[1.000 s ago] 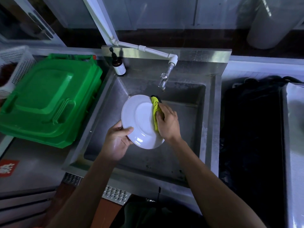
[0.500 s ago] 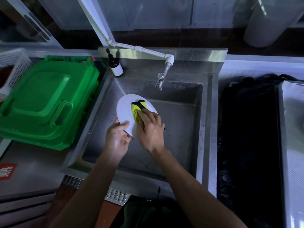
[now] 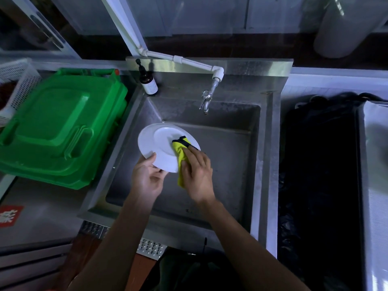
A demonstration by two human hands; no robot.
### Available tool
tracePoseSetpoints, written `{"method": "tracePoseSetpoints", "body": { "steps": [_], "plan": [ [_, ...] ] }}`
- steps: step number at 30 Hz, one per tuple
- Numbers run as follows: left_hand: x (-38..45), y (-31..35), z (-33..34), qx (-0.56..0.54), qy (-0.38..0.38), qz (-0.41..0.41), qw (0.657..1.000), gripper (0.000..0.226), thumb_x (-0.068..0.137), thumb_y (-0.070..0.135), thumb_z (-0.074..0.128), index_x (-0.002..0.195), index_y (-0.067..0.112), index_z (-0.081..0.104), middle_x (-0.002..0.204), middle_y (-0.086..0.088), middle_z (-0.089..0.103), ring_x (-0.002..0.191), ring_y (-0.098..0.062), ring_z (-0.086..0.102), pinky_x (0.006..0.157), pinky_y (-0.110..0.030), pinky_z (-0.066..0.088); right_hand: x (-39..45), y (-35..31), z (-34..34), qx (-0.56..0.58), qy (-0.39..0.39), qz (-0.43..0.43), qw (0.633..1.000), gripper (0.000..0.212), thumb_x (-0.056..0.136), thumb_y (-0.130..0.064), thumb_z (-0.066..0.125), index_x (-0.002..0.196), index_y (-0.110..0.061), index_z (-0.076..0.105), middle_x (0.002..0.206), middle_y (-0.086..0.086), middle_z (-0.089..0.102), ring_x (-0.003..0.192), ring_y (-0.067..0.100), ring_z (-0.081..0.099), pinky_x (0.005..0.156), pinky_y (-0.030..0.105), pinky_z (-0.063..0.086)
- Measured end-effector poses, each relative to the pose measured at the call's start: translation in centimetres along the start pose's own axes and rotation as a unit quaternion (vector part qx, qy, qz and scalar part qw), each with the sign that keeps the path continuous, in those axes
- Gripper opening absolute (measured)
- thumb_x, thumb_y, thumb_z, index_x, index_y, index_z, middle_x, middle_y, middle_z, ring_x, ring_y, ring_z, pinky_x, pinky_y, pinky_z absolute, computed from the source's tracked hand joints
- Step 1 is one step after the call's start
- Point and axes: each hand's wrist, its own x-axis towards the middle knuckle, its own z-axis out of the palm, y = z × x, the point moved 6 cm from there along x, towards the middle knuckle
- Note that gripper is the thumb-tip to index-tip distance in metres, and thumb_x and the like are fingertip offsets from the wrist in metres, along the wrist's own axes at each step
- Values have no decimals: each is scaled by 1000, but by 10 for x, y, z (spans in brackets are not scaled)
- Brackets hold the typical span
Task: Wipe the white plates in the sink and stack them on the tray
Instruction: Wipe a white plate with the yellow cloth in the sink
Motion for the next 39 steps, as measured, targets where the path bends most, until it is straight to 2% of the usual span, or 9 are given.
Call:
{"method": "tracePoseSetpoints", "body": {
  "steps": [3,8,13,16,20,23,27,33,39],
  "plan": [
    [6,-1,-8,8,-6,-4,1000,22,98,5,56,117,7,67,109,-16,76,100,-29,75,67,-39,62,7,15,-5,35,3,23,999,40,104,-22,49,144,-23,53,153,-4,45,137,25,37,115,45,31],
    [12,-4,-16,31,-57,-13,998,32,92,7,60,122,10,69,119,-13,74,109,-29,72,76,-42,62,19,34,-13,41,-7,49,998,42,104,-18,49,146,-19,51,154,2,44,135,30,38,117,39,29],
    [19,-2,-26,75,-113,-28,990,28,89,8,60,110,14,76,120,-11,74,110,-30,71,79,-42,61,29,48,-18,28,-15,69,997,43,105,-19,45,148,-21,48,154,1,44,134,26,40,113,29,28],
    [23,-3,-30,97,-149,-43,983,30,88,5,56,101,15,81,112,-8,76,103,-28,74,75,-42,62,38,55,-23,42,-5,92,995,43,105,-21,46,147,-20,48,152,0,46,135,24,42,117,35,31],
    [30,0,-31,161,-217,-60,961,45,88,2,58,133,4,61,131,-17,67,117,-38,66,86,-54,59,51,55,-25,24,-2,98,995,42,105,-24,44,146,-19,49,149,0,50,133,25,46,113,43,37],
    [38,3,-33,210,-249,-78,942,52,85,5,59,137,1,57,135,-22,63,120,-41,63,91,-54,58,61,52,-26,10,-1,91,996,41,104,-22,46,145,-19,51,144,1,55,127,28,49,108,42,40],
    [46,5,-34,273,-274,-105,916,46,79,4,66,125,5,69,126,-25,67,112,-41,67,85,-47,59,72,37,-23,-29,-5,74,997,39,103,-20,47,141,-23,55,133,2,60,118,31,51,99,48,43],
    [55,5,-21,360,-268,-107,887,39,69,7,73,106,19,80,112,-16,75,98,-34,72,77,-42,60,73,2,-8,-99,6,42,994,37,103,-19,45,137,-24,58,138,-3,58,119,30,47,95,53,44],
    [66,11,0,407,-285,-81,864,34,87,-3,65,100,25,80,100,-8,78,86,-23,75,64,-34,58,63,-34,6,-133,73,5,988,36,100,-26,42,129,-30,63,134,-6,60,115,30,50,86,51,47]
  ]
}}
